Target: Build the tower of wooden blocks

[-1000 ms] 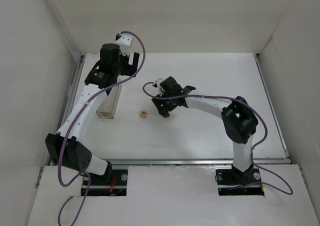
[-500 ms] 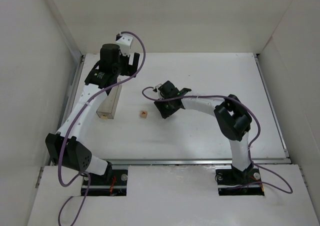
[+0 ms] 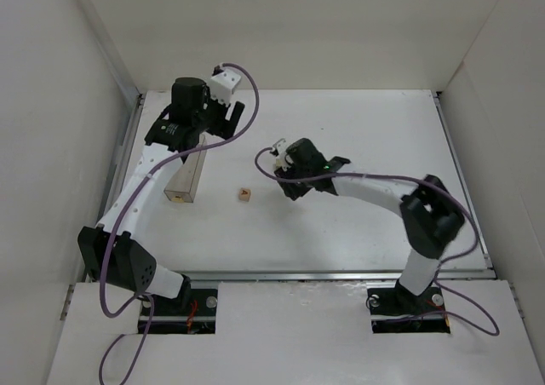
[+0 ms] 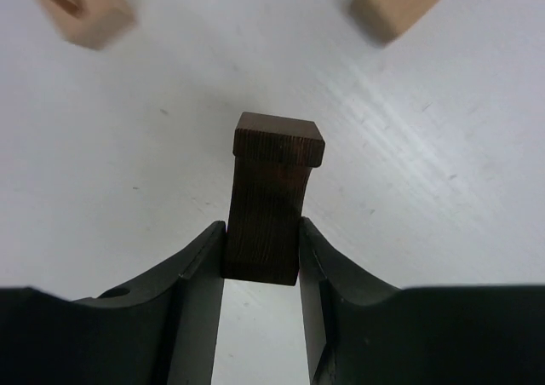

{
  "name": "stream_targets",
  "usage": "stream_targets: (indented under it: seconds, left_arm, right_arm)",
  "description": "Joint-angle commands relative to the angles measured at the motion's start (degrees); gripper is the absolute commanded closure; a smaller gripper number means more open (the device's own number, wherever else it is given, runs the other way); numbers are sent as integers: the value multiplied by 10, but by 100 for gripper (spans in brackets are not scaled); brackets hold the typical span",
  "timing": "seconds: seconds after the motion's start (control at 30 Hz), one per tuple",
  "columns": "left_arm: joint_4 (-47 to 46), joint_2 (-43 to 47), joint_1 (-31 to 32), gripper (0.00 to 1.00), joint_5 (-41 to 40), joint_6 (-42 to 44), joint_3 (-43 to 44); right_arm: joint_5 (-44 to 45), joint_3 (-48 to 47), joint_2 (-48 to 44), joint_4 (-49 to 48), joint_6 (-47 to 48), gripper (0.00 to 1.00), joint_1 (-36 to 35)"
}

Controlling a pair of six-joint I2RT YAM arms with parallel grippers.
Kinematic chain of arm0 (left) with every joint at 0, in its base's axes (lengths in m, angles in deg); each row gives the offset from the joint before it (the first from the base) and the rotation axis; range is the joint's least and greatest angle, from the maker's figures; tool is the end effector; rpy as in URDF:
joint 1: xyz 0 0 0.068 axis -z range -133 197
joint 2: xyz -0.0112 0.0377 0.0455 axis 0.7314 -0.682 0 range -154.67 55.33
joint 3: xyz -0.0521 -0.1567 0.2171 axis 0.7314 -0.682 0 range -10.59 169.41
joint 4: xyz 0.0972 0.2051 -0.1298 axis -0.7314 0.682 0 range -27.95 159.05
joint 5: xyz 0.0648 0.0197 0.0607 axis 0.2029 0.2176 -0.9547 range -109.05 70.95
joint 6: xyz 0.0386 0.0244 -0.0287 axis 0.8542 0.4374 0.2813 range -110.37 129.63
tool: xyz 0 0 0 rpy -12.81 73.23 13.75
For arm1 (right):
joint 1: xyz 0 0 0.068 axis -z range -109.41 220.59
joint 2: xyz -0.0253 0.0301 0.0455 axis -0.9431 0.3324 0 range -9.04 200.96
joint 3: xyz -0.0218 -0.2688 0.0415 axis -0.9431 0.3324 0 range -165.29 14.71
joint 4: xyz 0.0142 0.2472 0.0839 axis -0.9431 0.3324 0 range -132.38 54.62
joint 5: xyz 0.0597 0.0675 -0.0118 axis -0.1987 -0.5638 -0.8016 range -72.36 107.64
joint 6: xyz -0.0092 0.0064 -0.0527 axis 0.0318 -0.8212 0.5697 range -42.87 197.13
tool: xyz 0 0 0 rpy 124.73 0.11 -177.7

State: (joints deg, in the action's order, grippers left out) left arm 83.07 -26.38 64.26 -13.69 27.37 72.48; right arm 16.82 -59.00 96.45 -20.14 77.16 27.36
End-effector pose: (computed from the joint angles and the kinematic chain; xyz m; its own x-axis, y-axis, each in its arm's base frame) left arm 0.3127 -0.1006 0.4037 -0.1903 0.3767 -0.9066 0.4593 0.8503 0.2569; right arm 0.2873 0.2707 0.2013 -0.5894 -0.5546 -0.5874 -0.6912 0.7226 0.0112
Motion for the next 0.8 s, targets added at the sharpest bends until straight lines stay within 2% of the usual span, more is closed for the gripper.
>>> stream_targets:
  seconds: [0.0,0.03,0.07,0.1,0.2,0.27,0.33,0.43,0.53,0.77]
  left_arm:
    - [44,29,-10,25,169,122,-4]
    - [60,34,-17,23,259,161,2]
    - [77,34,-17,22,298,234,9]
    - [102,39,-17,19,335,264,9]
    - [114,39,-17,17,467,325,26]
    - [114,34,-17,17,552,352,48]
    - [114,10,-9,19,603,362,71]
    - [130,-14,9,21,618,369,103]
    - [220,-33,30,24,634,461,143]
    - [300,-78,48,27,598,507,176]
  right_arm:
    - [-39,93,-162,-206,54,100,25]
    - [-82,127,-226,-257,85,100,25]
    - [-111,158,-252,-358,108,100,33]
    - [-137,214,-274,-404,132,100,33]
    - [-195,258,-312,-521,183,100,38]
    - [-213,247,-318,-521,189,100,45]
    - [-259,234,-310,-521,199,100,52]
    - [-308,227,-304,-533,213,100,57]
    - [-308,216,-297,-538,213,100,57]
    - [-321,216,-297,-533,233,100,57]
